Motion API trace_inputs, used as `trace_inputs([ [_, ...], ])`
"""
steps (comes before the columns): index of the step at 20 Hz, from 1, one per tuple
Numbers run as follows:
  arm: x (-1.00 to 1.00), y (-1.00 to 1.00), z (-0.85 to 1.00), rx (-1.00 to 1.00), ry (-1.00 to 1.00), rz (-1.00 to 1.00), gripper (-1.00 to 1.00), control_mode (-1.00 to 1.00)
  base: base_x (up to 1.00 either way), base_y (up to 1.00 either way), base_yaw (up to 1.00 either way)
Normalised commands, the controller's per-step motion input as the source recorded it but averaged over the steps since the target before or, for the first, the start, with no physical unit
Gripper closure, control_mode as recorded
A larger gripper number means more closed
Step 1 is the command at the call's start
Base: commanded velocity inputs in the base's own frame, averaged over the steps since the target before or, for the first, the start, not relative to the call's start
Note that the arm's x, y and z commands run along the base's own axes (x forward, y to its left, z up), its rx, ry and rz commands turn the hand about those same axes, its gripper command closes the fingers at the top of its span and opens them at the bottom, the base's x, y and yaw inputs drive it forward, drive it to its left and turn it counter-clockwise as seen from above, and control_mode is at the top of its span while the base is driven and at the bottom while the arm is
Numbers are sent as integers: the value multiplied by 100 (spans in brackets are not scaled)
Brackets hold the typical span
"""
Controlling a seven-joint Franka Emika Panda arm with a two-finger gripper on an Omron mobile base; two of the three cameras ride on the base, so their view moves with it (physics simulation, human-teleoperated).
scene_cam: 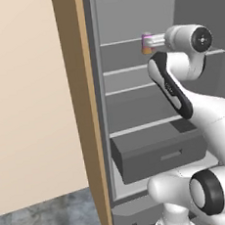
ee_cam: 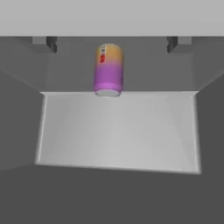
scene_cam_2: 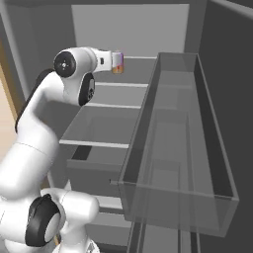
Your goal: Open the fridge, grab two sodas, and place both sodas inside the bowl with ice on the dining counter.
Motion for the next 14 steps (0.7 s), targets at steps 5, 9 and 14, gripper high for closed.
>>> trace_inputs([
  [5,41,-3,-20,0,3,0,-100,-100,0,0,0],
  [9,38,-6,-16,0,2,0,-100,-100,0,0,0],
  [14,43,-9,-8,0,1,0,-100,-100,0,0,0],
])
